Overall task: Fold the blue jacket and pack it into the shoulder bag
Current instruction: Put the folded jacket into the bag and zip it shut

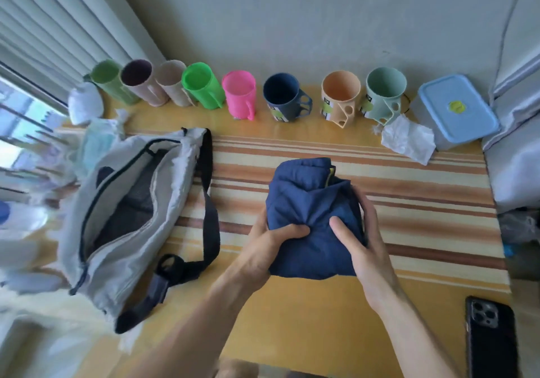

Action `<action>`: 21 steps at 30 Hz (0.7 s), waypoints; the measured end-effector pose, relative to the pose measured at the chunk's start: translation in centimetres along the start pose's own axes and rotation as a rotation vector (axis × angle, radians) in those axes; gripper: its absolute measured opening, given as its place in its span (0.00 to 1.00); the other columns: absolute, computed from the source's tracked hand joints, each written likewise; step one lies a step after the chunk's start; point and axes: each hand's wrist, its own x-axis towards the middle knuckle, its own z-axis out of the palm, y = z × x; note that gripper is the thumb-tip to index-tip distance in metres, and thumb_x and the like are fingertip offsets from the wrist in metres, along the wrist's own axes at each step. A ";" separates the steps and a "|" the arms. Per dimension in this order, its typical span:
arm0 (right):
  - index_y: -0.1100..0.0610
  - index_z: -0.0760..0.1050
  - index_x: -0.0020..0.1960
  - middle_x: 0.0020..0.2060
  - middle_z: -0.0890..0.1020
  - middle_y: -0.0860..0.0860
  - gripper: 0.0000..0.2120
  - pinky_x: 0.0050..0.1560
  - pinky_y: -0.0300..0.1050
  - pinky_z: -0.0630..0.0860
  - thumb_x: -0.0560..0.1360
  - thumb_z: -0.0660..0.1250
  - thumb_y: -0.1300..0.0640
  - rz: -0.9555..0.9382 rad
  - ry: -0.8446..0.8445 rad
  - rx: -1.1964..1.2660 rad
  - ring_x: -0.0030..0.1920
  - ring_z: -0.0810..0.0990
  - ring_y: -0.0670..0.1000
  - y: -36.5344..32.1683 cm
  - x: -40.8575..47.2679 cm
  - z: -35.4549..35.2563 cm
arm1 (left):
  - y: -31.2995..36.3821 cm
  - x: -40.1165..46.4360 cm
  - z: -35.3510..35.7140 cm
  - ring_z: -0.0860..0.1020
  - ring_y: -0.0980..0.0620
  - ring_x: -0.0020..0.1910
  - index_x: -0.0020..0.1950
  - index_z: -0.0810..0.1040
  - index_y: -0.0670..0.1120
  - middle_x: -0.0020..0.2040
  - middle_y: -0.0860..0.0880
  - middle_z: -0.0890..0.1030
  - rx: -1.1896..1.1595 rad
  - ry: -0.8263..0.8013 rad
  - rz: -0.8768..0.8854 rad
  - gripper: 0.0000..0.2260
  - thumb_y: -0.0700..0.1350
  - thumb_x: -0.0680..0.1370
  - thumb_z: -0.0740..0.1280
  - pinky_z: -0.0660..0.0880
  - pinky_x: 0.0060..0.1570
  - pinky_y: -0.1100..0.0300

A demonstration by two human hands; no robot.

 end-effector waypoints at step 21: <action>0.46 0.68 0.75 0.68 0.75 0.54 0.25 0.70 0.47 0.69 0.79 0.68 0.53 -0.080 -0.152 -0.563 0.68 0.73 0.54 5.5 7.5 34.3 | 4.5 -2.8 -35.3 0.78 0.39 0.63 0.64 0.80 0.42 0.66 0.42 0.80 1.281 0.709 0.168 0.24 0.36 0.69 0.61 0.74 0.60 0.49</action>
